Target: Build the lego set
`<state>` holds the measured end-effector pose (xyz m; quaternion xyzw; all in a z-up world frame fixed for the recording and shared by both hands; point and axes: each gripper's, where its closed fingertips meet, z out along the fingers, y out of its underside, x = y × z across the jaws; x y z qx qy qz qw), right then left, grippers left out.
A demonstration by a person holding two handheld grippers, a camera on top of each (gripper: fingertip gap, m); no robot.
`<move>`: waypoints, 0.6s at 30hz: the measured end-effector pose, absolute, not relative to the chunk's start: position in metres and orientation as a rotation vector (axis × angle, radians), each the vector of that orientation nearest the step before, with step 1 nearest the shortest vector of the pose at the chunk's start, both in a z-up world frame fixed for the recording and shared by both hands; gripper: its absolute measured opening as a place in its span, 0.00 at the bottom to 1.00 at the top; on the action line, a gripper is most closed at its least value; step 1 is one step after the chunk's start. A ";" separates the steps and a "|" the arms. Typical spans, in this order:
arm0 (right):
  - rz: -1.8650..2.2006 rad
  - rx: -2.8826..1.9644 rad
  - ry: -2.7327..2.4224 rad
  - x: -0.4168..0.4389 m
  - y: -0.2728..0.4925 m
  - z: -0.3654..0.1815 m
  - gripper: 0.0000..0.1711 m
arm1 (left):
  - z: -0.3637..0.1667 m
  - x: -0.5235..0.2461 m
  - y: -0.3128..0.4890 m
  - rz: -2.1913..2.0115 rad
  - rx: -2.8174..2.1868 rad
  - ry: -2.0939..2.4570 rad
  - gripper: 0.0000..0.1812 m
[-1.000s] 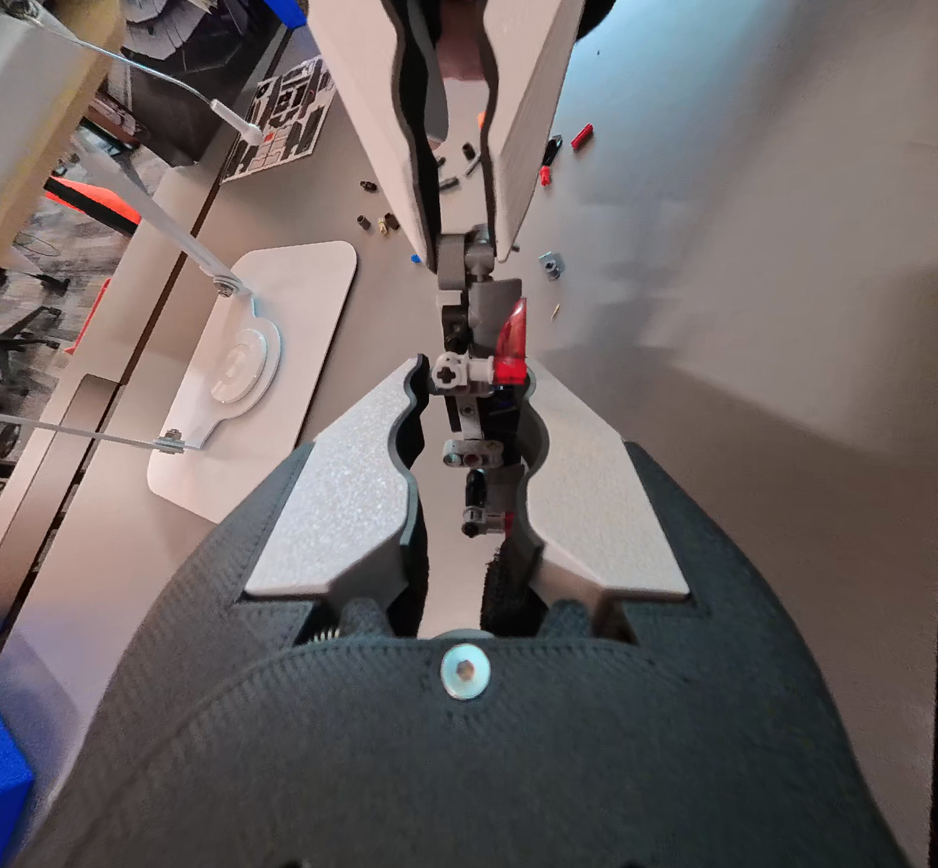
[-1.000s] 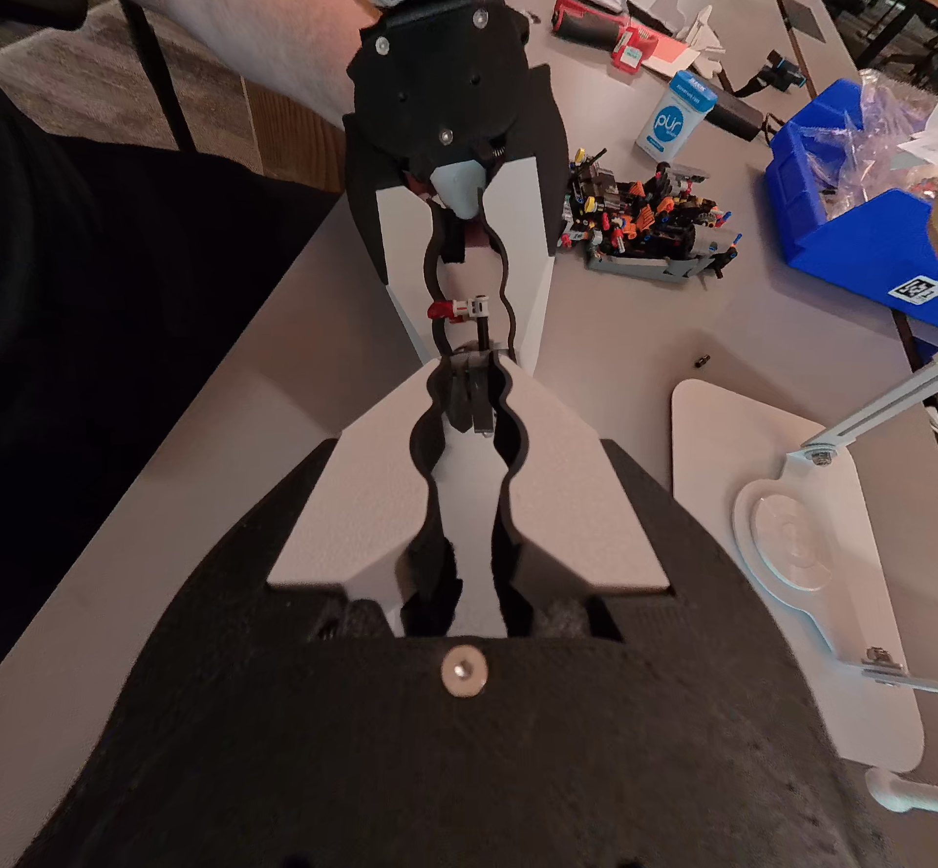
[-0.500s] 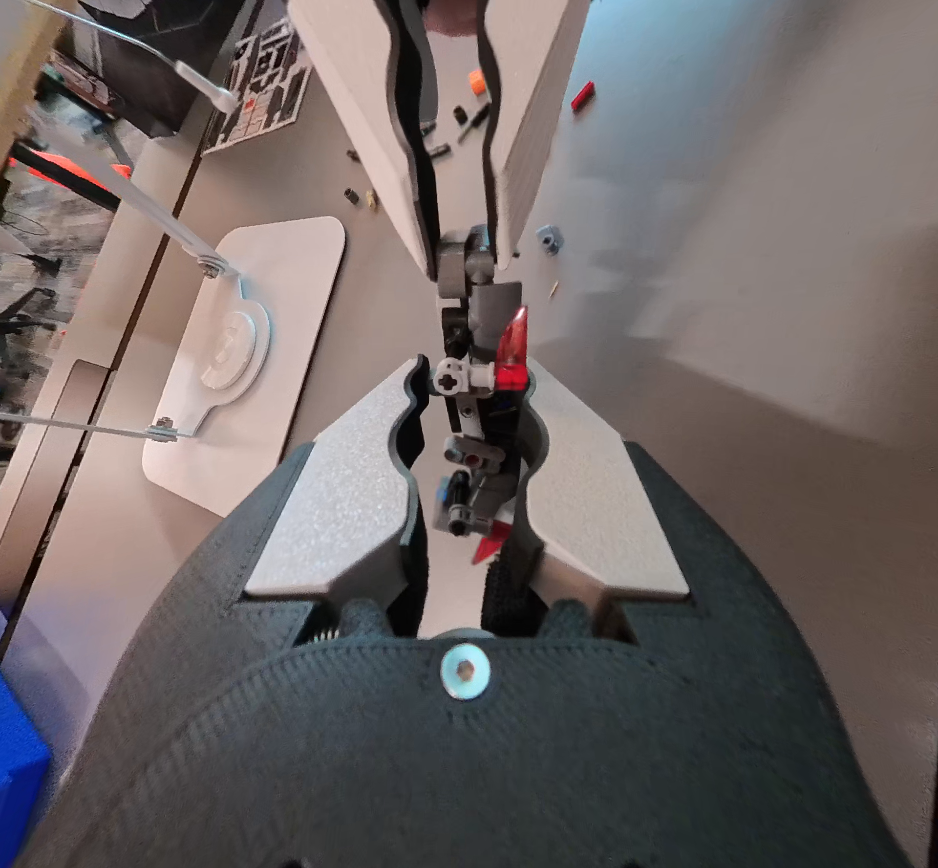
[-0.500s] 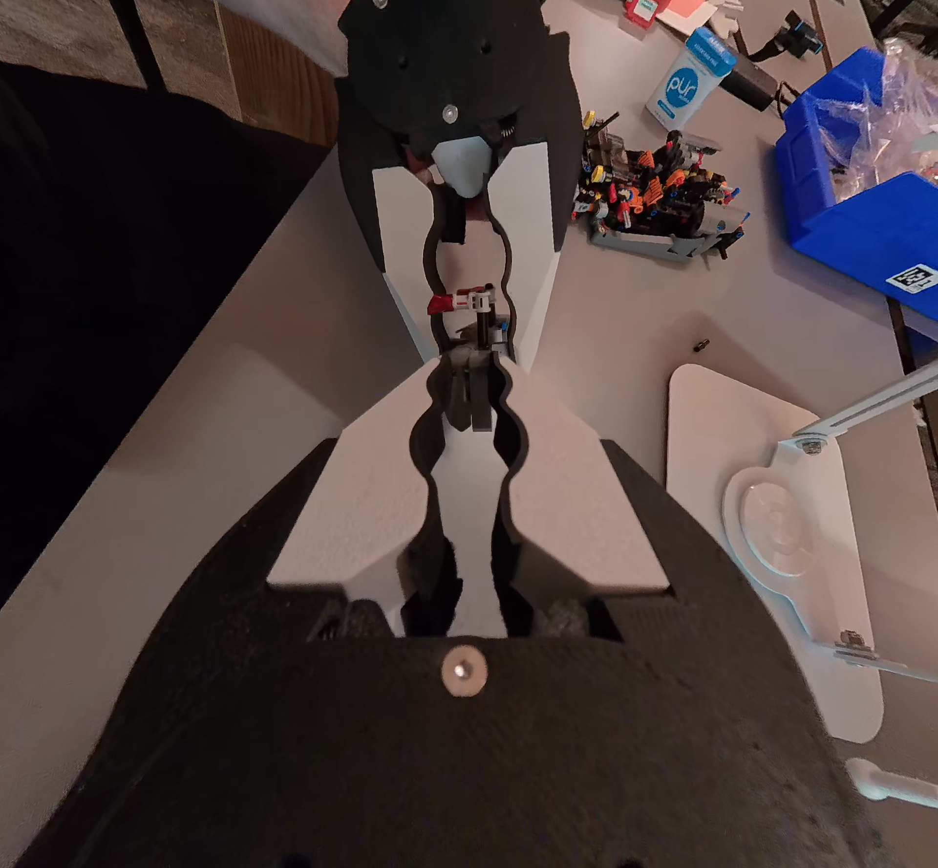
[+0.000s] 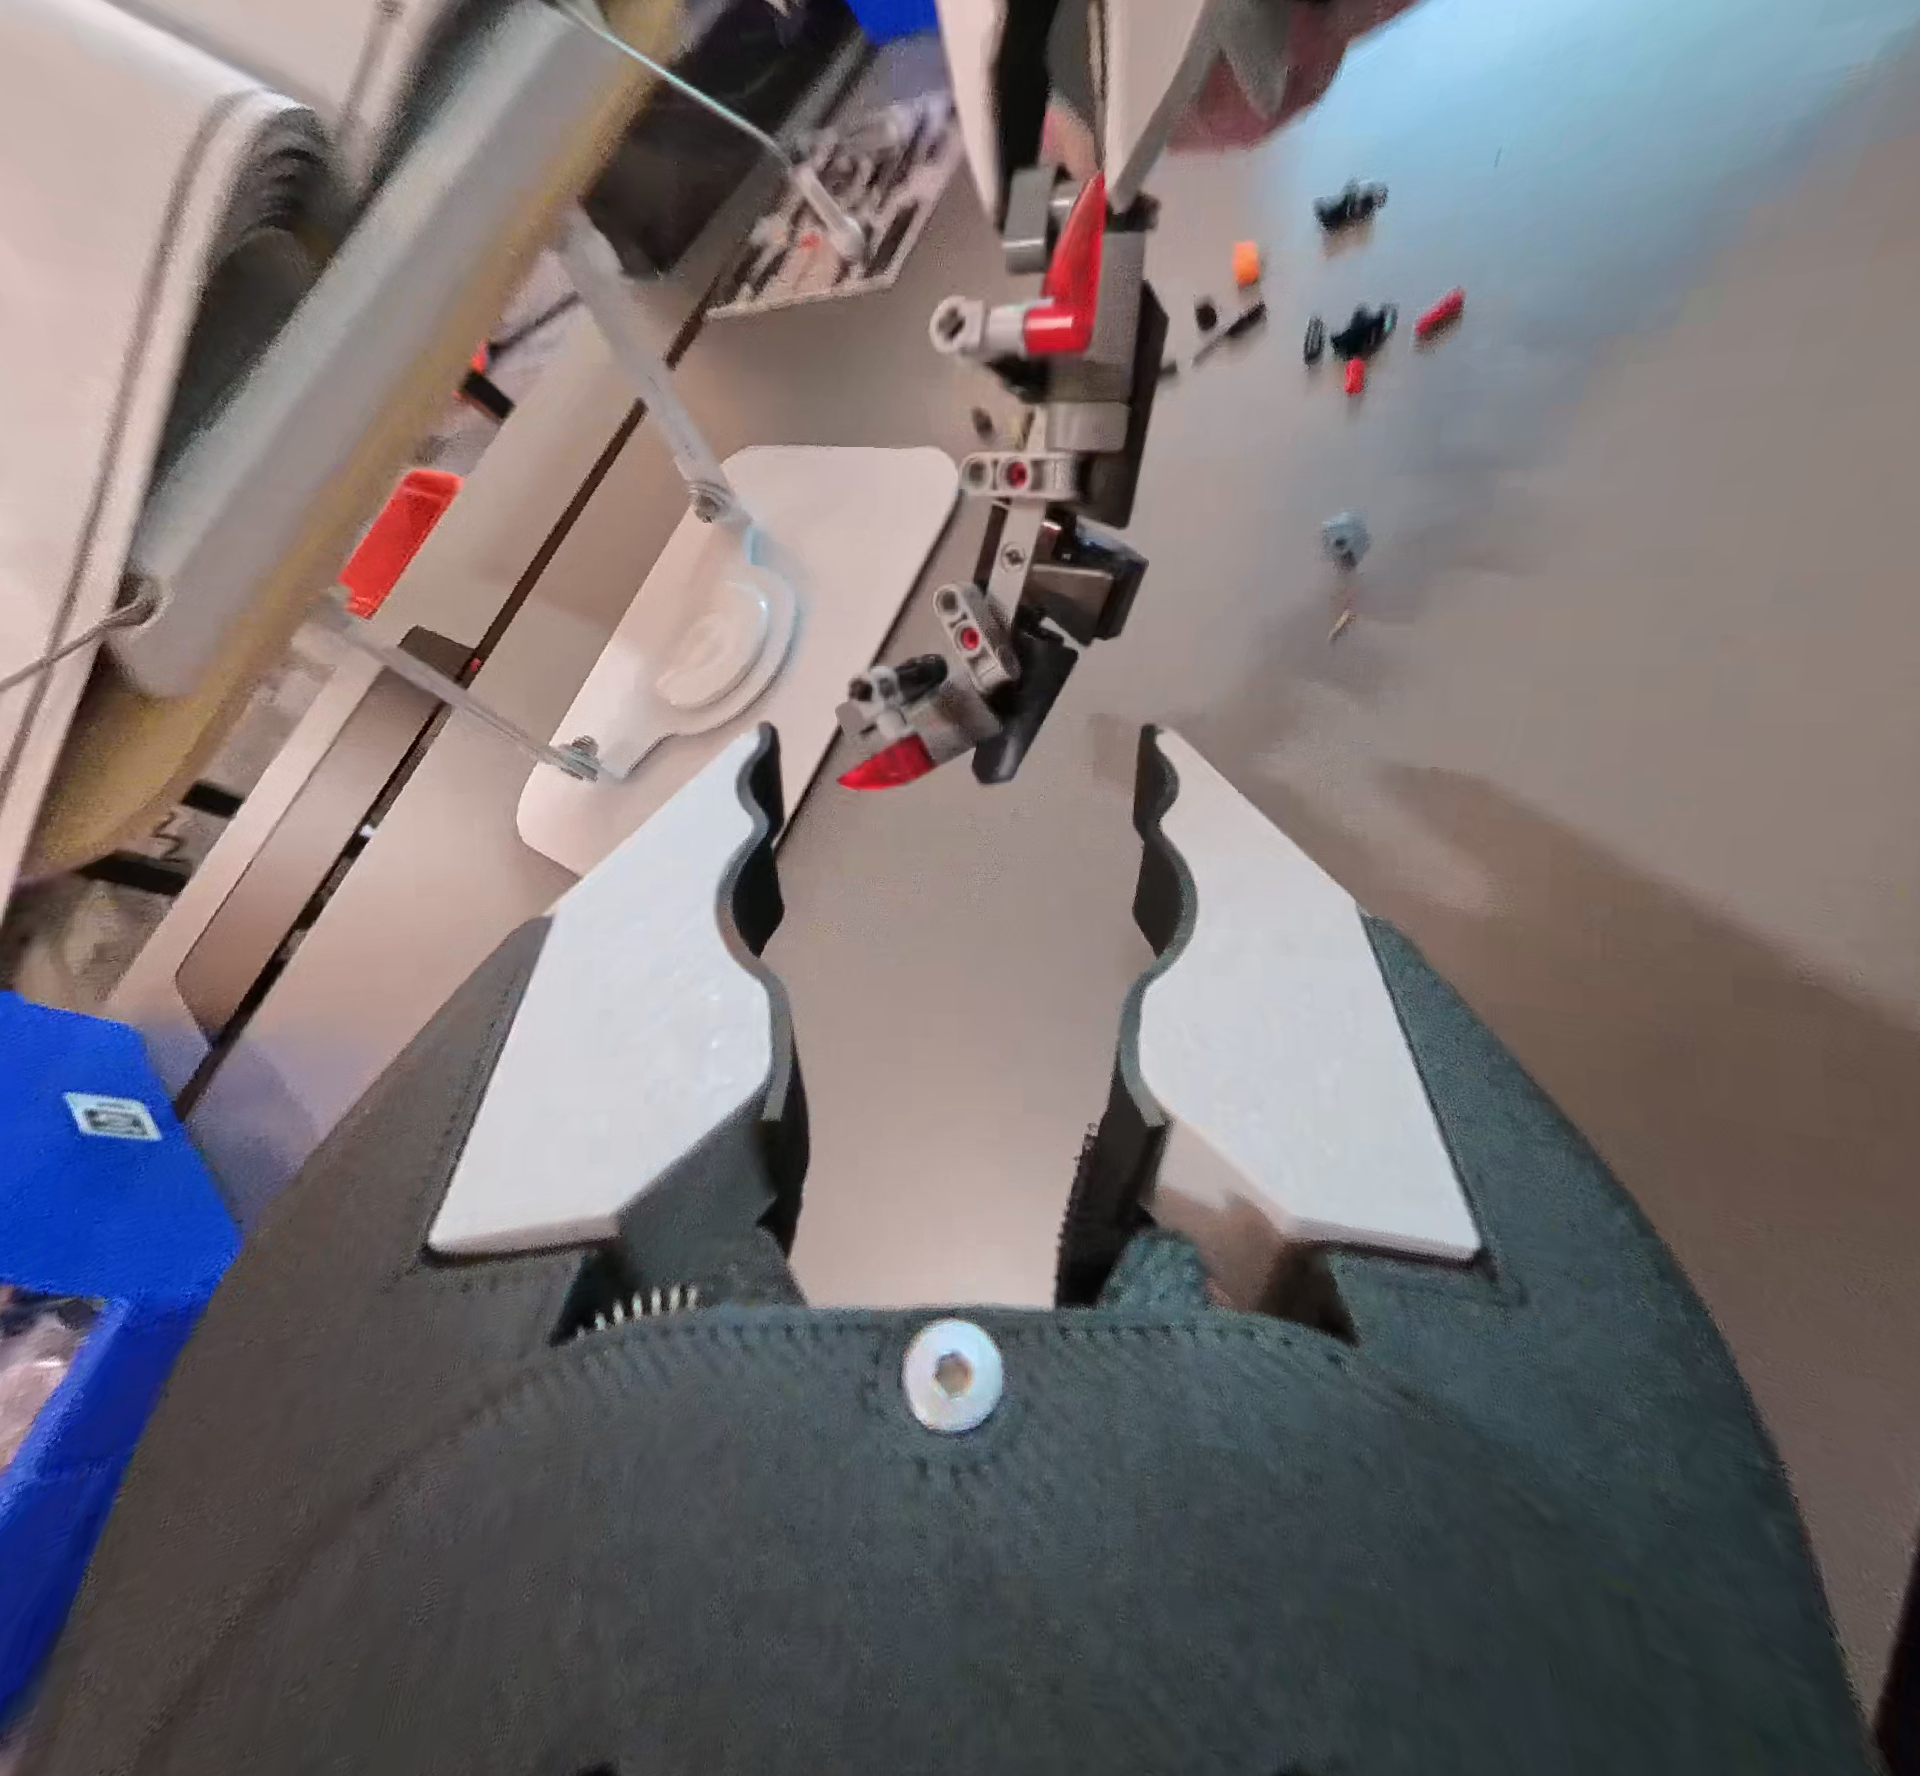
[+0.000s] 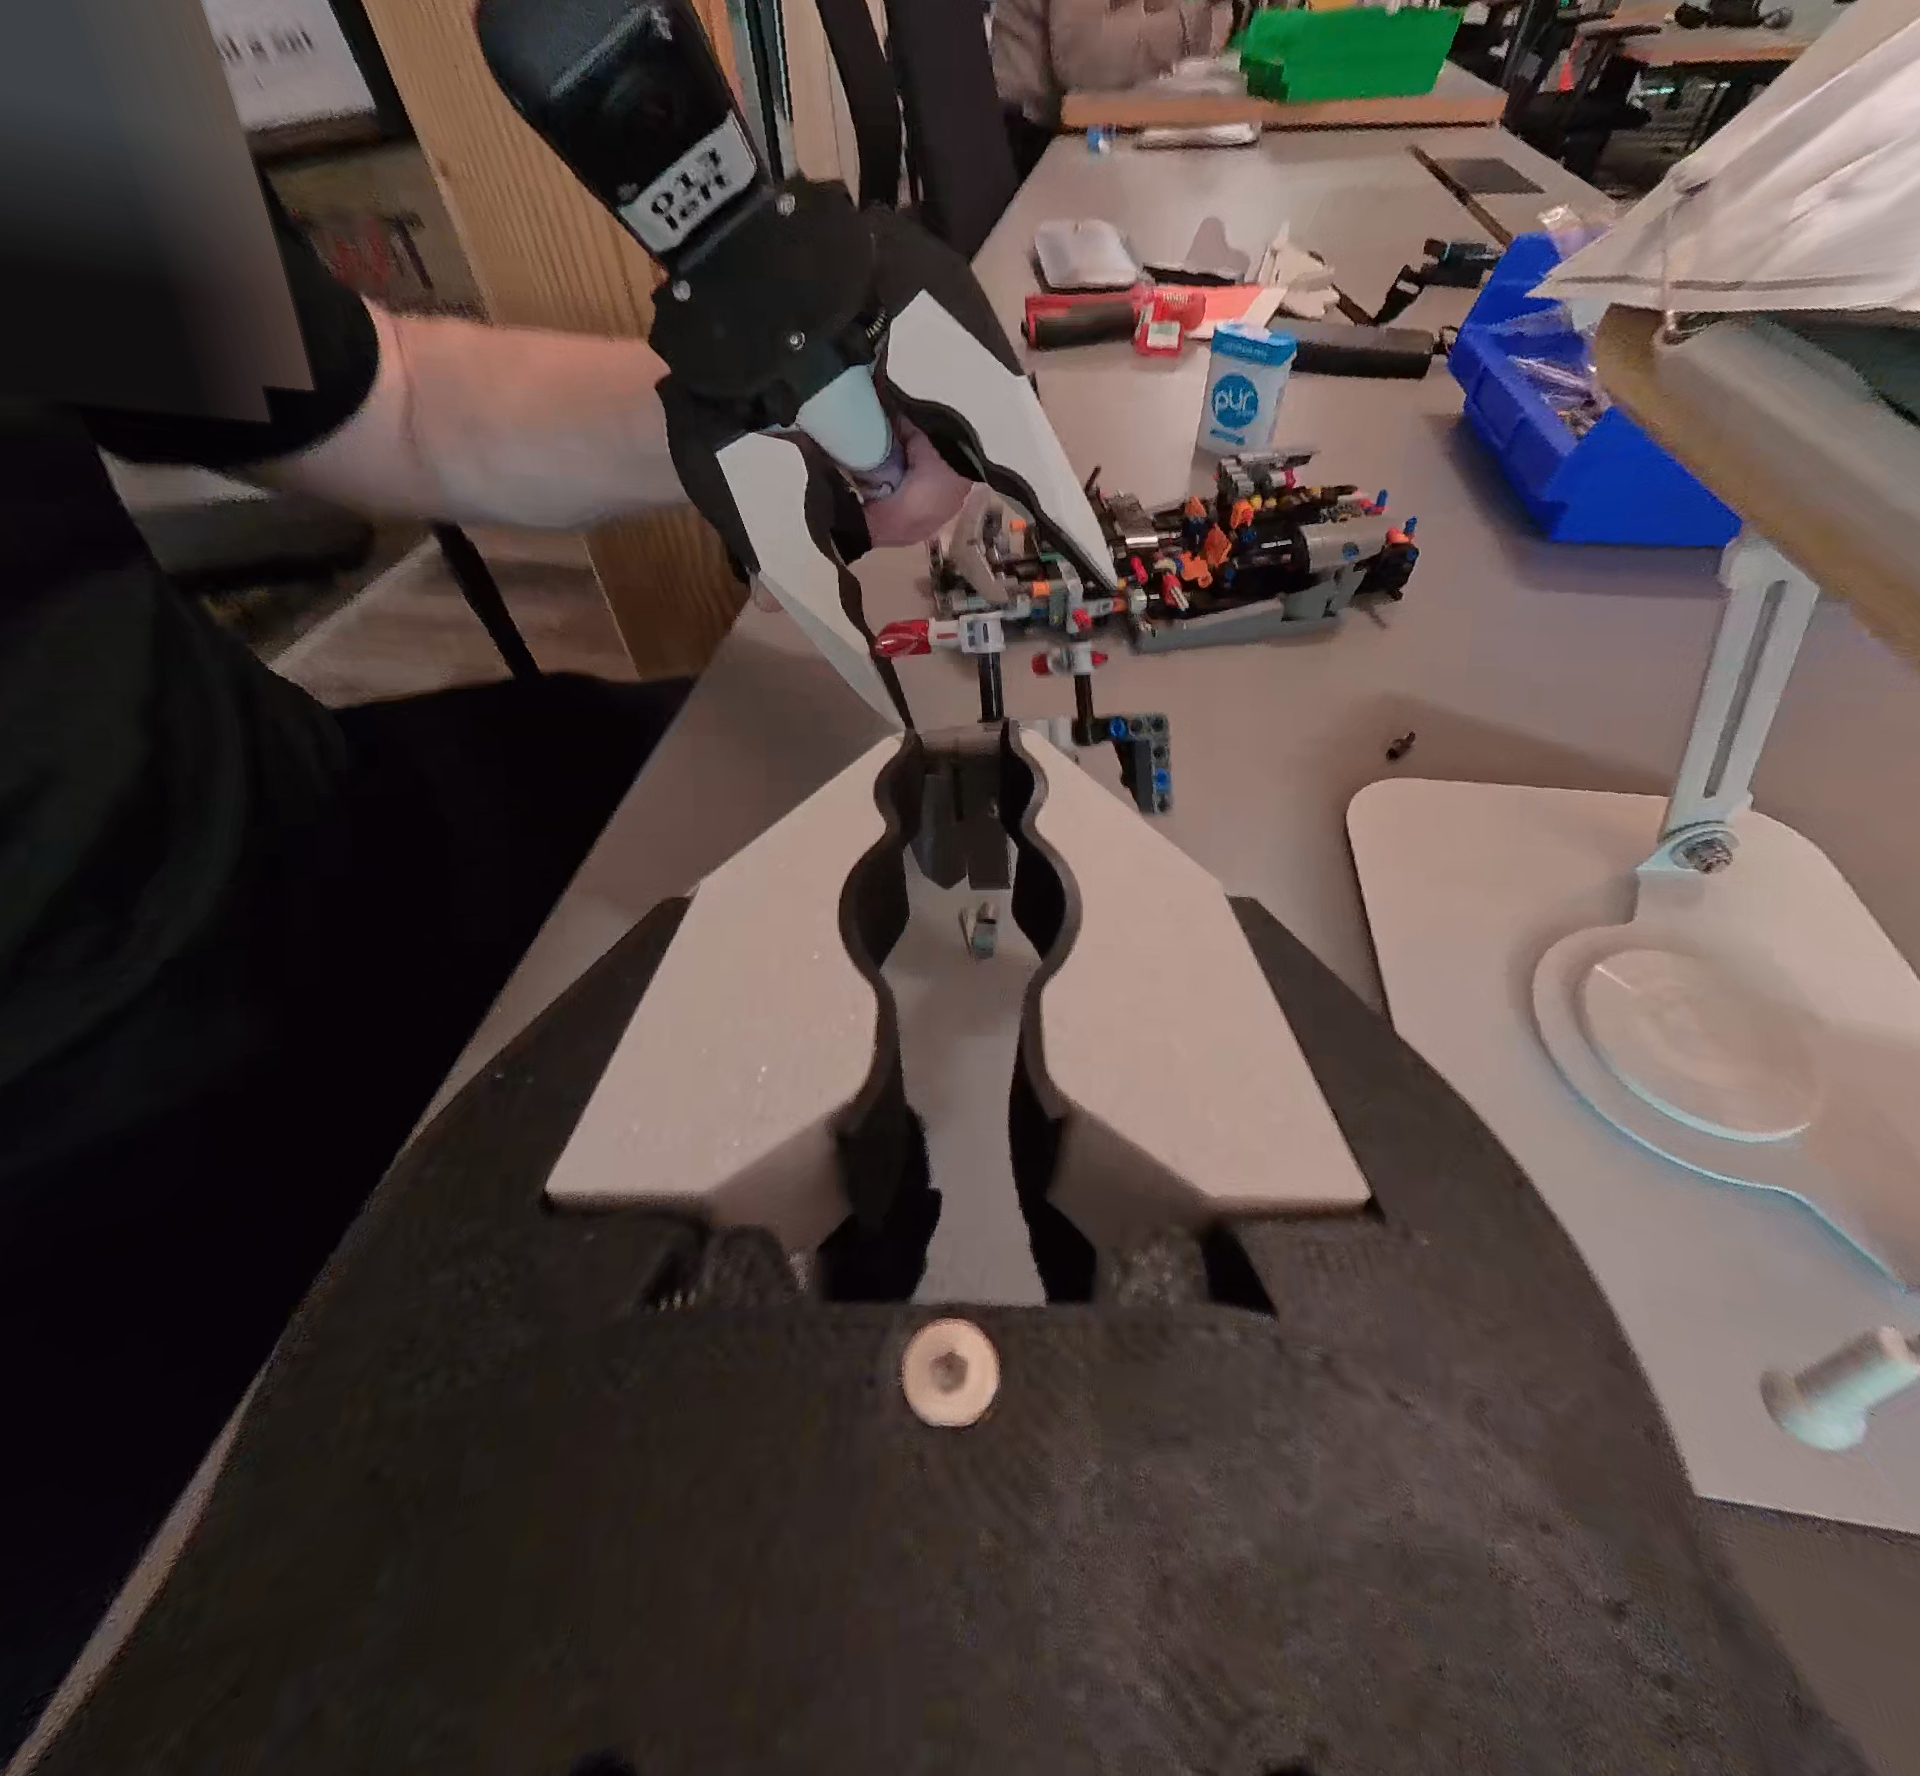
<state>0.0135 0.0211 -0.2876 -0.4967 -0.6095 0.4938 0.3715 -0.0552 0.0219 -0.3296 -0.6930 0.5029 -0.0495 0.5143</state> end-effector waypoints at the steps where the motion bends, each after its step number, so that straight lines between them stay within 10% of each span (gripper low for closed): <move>1: 1.294 -1.271 -1.544 0.015 0.022 -0.284 0.07 | -0.324 -0.059 0.020 -0.156 -1.662 1.169 0.37; 12: 1.790 -1.128 -1.341 0.023 0.007 -0.229 0.07 | -0.298 -0.059 0.012 -0.537 -1.548 0.998 0.48; 18: 1.939 -1.055 -1.289 0.028 -0.004 -0.220 0.07 | -0.268 -0.042 -0.012 -0.805 -1.408 0.999 0.35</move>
